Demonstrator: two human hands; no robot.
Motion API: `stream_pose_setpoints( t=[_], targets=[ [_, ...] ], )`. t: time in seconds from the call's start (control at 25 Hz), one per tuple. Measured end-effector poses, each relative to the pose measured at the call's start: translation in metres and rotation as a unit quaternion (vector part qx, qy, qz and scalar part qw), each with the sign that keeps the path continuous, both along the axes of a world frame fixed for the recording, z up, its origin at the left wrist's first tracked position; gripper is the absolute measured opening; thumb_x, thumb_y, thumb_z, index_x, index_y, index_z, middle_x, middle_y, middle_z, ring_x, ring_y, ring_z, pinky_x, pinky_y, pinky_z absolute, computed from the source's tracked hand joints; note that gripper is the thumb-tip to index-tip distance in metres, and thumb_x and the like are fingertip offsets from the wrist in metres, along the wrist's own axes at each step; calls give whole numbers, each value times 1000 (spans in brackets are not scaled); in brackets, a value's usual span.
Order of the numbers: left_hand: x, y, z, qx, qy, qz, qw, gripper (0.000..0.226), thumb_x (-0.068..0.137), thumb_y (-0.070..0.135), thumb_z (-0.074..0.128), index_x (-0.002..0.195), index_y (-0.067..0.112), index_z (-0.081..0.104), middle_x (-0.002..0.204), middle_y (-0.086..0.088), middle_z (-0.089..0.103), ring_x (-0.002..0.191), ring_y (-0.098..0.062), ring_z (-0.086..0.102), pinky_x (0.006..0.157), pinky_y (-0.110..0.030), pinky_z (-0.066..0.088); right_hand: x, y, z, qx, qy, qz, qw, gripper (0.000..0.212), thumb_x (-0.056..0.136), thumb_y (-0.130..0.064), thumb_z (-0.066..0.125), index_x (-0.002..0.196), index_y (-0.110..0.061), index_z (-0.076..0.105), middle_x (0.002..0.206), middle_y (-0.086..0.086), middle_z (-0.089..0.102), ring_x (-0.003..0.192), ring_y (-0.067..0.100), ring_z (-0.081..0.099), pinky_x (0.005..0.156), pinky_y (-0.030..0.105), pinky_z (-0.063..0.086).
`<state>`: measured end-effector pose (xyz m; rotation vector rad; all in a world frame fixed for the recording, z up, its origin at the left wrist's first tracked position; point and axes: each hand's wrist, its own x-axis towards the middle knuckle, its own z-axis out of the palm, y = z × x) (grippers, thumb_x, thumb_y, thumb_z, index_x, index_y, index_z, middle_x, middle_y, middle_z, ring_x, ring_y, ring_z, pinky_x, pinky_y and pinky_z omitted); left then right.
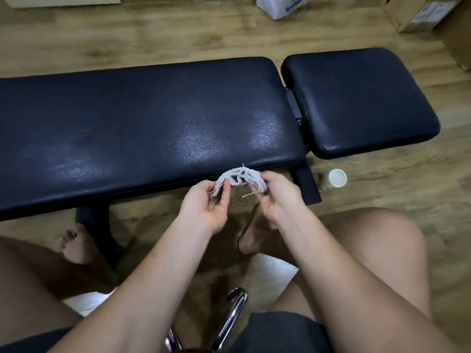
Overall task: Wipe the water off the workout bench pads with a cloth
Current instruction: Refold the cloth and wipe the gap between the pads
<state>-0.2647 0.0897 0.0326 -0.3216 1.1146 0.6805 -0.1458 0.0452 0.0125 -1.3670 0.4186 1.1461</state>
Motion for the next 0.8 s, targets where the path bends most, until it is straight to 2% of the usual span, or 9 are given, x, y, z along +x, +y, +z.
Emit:
stream_pose_setpoints(
  t=[0.12,0.24,0.36,0.44,0.56,0.64,0.72,0.8],
  targets=[
    [48,-12,9,8,-46,-30,998,14,91,-11,48,79,-9,55,78,-15,60,74,-21,59,50,-30,58,45,-6,2,-12,-25,-74,997,28,77,13,58,105,8,61,84,19,64,46,15,64,41,19,49],
    [90,-16,23,10,-60,-50,997,13,90,-11,50,82,-6,58,67,-14,63,60,-24,63,61,-32,58,78,-11,7,11,-64,-174,983,9,84,8,60,89,1,61,82,14,65,51,14,65,45,18,49],
    [73,-18,27,37,-30,-41,998,13,89,-11,49,80,-8,58,52,-12,63,52,-22,63,56,-29,58,53,-5,12,4,-75,-154,985,12,89,3,57,79,-4,61,78,11,66,47,12,64,48,21,52],
    [43,-16,23,34,6,-8,999,24,90,-10,46,67,-8,54,47,-11,61,47,-19,62,55,-27,57,19,-2,13,13,-51,-131,990,7,83,6,58,83,1,63,81,17,68,59,22,66,64,33,57],
    [18,-10,18,39,21,26,999,21,91,-9,48,71,-8,56,63,-13,63,66,-19,63,60,-27,60,-1,-4,18,10,-32,-105,994,18,76,15,59,93,7,64,79,19,66,65,27,64,77,43,55],
    [40,-16,13,41,-2,-3,999,21,92,-10,45,73,-10,55,70,-15,61,71,-22,60,61,-29,59,19,-9,20,19,-40,-131,990,16,78,17,56,88,6,62,80,19,66,62,24,65,76,41,58],
    [82,-28,14,46,-62,-42,996,17,93,-11,42,85,-15,56,79,-19,61,72,-27,59,51,-31,57,54,-12,21,53,-54,-168,983,18,82,15,51,80,0,60,84,18,66,59,21,66,62,33,60],
    [115,-33,18,53,-48,-71,995,23,91,-11,41,108,-14,58,83,-21,62,70,-29,61,41,-31,56,79,-10,17,66,-80,-189,976,19,82,12,48,74,-2,58,82,19,63,65,26,65,67,36,59]
  ],
)
